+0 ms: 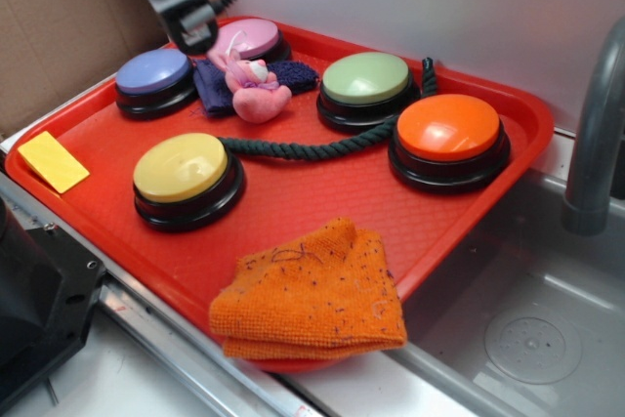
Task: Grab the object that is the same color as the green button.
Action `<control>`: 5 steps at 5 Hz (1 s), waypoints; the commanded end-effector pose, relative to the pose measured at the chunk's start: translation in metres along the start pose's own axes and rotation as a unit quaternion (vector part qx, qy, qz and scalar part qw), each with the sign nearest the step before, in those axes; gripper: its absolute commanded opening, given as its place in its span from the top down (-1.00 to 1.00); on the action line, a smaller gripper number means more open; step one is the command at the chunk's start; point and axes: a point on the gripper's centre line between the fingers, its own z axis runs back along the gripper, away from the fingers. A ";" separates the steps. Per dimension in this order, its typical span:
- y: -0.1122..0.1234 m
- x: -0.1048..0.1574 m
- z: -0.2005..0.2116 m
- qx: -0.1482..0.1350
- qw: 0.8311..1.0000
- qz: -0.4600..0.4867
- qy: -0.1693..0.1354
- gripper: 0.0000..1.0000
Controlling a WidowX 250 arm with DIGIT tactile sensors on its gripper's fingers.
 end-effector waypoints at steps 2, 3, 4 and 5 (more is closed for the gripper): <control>-0.012 0.034 -0.082 -0.059 0.997 -0.034 -0.022 -1.00; -0.016 0.037 -0.094 -0.042 0.998 -0.041 -0.017 -1.00; -0.016 0.039 -0.111 -0.062 0.997 -0.043 -0.013 -1.00; -0.021 0.042 -0.118 -0.071 0.996 -0.052 -0.011 -1.00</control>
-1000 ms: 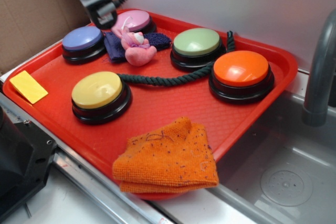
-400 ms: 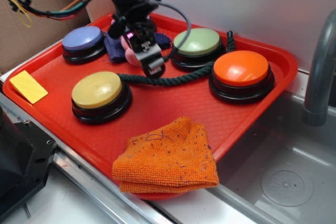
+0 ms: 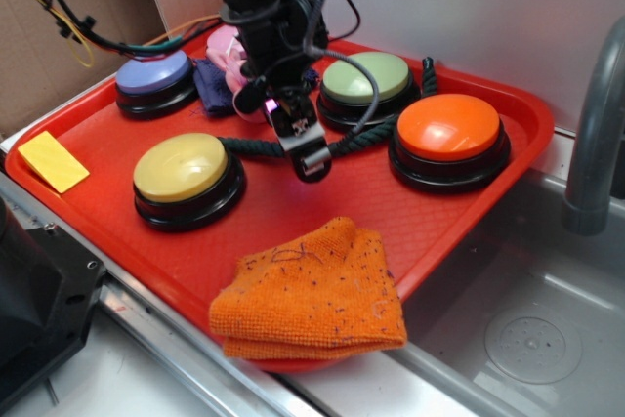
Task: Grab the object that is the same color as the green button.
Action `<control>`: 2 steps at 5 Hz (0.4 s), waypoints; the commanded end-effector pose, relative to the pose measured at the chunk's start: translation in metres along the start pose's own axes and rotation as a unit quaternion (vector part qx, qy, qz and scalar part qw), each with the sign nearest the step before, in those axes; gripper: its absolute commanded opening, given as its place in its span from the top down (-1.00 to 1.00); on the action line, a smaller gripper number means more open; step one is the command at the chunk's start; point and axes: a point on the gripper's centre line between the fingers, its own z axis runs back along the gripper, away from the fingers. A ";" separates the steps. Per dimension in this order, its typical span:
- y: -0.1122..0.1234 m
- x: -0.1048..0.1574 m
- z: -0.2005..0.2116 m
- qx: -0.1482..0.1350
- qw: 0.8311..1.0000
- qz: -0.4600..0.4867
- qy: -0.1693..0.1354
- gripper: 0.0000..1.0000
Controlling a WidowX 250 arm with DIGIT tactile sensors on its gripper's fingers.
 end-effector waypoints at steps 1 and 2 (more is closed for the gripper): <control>-0.004 0.010 -0.008 -0.017 1.000 -0.004 -0.016 -1.00; -0.005 0.010 -0.010 -0.006 1.000 0.002 -0.010 1.00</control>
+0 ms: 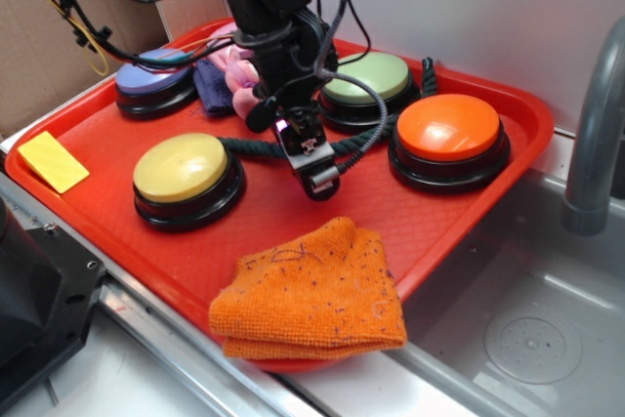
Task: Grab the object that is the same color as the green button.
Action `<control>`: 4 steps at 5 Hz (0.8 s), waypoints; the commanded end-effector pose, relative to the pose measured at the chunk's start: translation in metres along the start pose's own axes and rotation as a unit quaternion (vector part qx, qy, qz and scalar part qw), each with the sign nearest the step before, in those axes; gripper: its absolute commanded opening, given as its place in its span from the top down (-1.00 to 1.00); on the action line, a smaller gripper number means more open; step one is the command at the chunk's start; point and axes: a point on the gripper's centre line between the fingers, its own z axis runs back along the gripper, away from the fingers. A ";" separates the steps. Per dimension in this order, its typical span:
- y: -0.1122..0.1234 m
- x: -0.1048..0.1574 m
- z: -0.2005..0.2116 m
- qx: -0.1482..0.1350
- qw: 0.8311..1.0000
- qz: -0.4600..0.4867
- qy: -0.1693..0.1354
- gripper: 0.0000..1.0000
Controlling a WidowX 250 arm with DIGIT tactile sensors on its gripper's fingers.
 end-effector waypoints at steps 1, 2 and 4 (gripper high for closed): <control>-0.001 0.008 0.002 0.018 1.000 0.009 -0.010 1.00; 0.000 0.006 0.000 0.022 1.000 0.014 0.000 1.00; -0.003 0.005 0.015 0.041 0.998 0.037 0.004 1.00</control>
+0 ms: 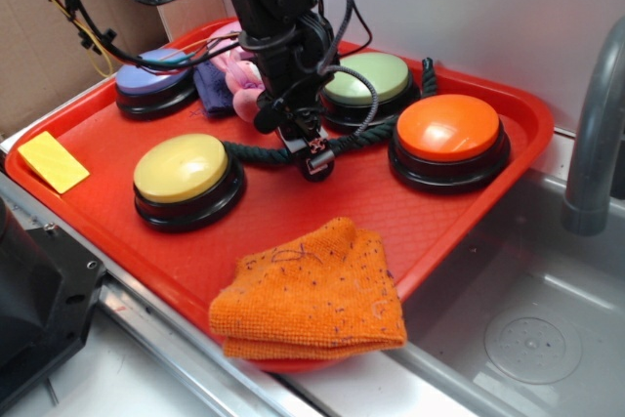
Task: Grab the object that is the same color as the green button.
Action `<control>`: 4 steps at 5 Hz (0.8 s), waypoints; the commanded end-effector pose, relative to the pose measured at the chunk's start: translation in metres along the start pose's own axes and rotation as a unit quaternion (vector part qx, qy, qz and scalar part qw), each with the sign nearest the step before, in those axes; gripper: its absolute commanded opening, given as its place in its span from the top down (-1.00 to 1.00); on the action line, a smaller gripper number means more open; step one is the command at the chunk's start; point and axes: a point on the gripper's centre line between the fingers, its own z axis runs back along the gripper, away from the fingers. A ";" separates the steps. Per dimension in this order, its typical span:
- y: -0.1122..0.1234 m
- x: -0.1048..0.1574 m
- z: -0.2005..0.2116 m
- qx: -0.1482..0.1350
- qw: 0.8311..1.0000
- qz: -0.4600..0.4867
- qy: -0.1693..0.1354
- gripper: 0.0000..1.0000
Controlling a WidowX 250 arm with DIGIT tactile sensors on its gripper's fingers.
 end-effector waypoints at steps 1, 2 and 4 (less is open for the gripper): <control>-0.009 0.006 0.053 0.005 0.998 0.060 0.000 1.00; -0.005 0.003 0.092 0.025 0.989 0.143 0.010 1.00; 0.016 -0.025 0.161 0.056 0.972 0.228 -0.022 1.00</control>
